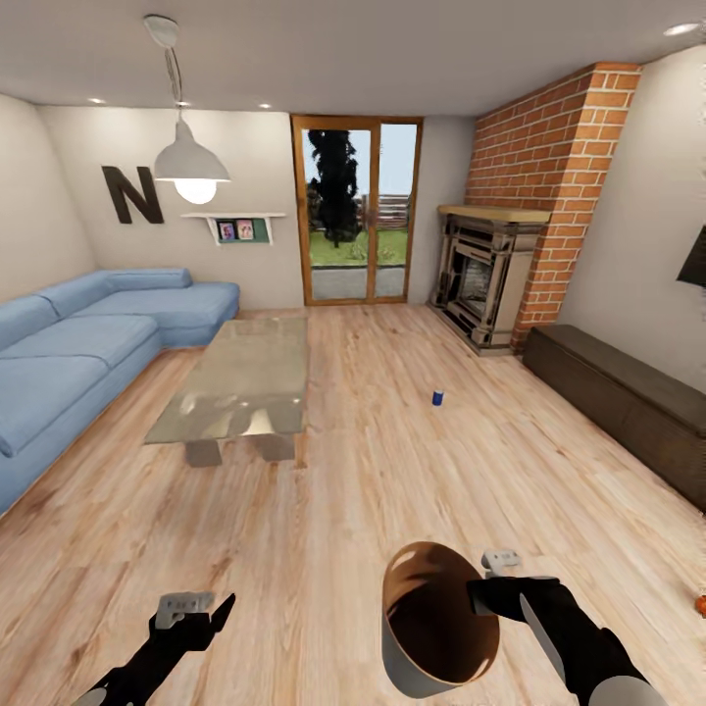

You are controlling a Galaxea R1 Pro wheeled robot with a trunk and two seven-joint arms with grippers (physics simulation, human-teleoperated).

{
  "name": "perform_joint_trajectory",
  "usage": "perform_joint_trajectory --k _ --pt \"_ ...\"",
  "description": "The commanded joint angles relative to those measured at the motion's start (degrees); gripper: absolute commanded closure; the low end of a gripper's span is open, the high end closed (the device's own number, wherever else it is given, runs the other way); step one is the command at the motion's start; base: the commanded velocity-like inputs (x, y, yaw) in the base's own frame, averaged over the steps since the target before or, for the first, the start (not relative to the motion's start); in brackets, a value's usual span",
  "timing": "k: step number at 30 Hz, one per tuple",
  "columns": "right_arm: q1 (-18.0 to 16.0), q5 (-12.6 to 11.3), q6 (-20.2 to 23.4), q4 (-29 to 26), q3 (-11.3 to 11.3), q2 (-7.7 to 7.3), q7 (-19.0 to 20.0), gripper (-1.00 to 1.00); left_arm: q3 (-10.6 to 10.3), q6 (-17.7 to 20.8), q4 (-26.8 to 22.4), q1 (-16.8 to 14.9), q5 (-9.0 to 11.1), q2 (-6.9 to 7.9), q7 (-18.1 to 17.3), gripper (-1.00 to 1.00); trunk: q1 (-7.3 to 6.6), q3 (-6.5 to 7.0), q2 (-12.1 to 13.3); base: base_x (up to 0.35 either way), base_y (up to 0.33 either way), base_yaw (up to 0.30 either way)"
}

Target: Put the three can of soda from the living room inside the tash can in the kitchen.

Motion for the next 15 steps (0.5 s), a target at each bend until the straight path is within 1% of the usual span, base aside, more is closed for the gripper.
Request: perform_joint_trajectory --k 1,15 --pt "0.0 -0.7 0.1 -0.1 0.0 -0.01 0.0 1.0 0.0 0.0 0.0 0.0 0.0 0.0 0.0 -1.0 0.0 0.01 0.0 0.0 -0.292 -0.072" --pt "0.0 -0.7 0.0 -0.1 -0.2 -0.08 0.0 1.0 0.0 0.0 0.0 0.0 0.0 0.0 0.0 -1.0 0.0 0.01 0.0 0.0 -0.292 -0.009"
